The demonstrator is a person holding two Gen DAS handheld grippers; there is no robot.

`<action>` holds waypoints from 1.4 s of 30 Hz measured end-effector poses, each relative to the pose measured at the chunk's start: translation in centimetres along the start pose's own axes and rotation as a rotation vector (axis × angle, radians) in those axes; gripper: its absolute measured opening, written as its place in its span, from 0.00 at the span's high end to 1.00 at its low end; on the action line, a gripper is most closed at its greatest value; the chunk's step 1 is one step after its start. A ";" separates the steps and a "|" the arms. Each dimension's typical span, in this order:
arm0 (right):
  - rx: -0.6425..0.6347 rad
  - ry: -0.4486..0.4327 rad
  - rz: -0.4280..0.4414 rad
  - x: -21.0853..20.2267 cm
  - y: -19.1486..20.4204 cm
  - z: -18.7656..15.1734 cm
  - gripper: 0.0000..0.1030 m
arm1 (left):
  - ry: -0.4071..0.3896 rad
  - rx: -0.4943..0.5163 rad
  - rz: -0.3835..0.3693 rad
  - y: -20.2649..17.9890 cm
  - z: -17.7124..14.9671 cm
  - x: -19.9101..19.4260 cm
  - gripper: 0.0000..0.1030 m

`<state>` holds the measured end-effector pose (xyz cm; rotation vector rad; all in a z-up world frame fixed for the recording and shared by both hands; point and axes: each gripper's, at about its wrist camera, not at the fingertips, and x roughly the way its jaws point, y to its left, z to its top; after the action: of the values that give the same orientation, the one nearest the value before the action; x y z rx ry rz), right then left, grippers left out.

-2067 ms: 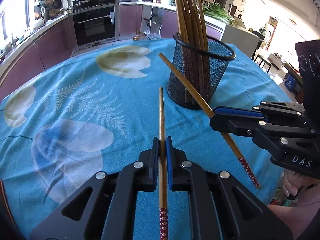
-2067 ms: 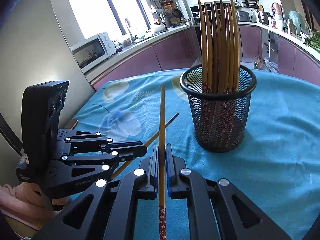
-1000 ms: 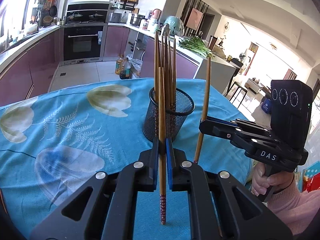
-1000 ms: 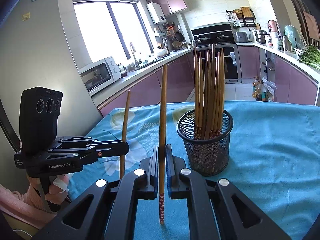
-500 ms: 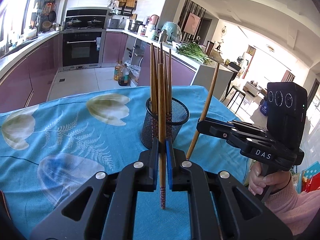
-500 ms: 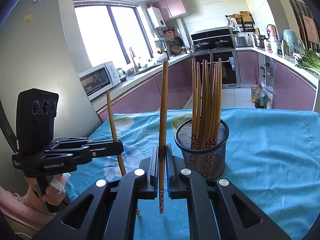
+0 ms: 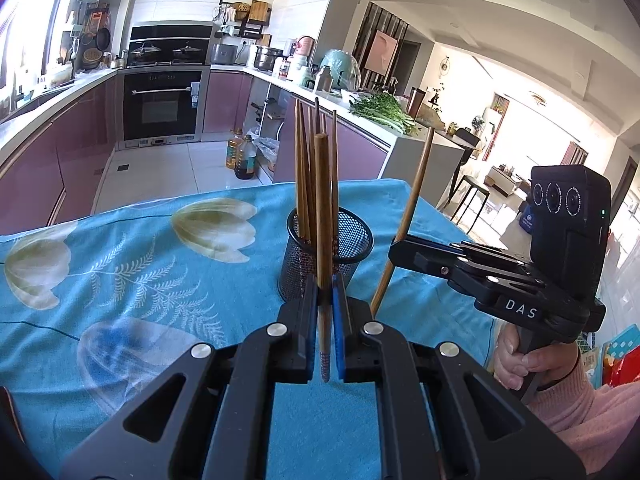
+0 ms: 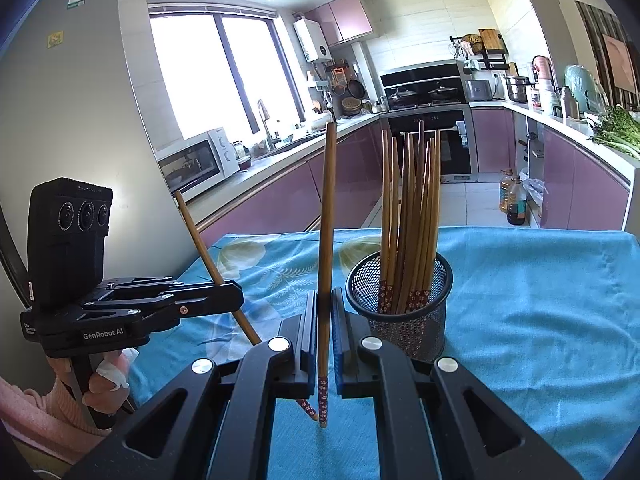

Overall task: Organize utensils
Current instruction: 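Hold both upright chopsticks above the mesh cup rim, aligning them over the opening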

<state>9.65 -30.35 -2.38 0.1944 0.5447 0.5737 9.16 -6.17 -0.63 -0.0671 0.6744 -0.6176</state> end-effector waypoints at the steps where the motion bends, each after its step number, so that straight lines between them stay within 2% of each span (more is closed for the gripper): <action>1: 0.000 -0.001 -0.001 0.0 0.0 0.0 0.94 | -0.001 0.000 0.000 0.0 0.0 0.0 0.92; 42: -0.011 -0.040 -0.019 0.3 -0.1 1.5 0.94 | -0.058 0.049 0.006 -1.5 3.0 -0.7 0.92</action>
<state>10.71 -30.32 -1.32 0.1895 0.5035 0.5533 9.72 -7.41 2.50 -0.0366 0.6030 -0.6235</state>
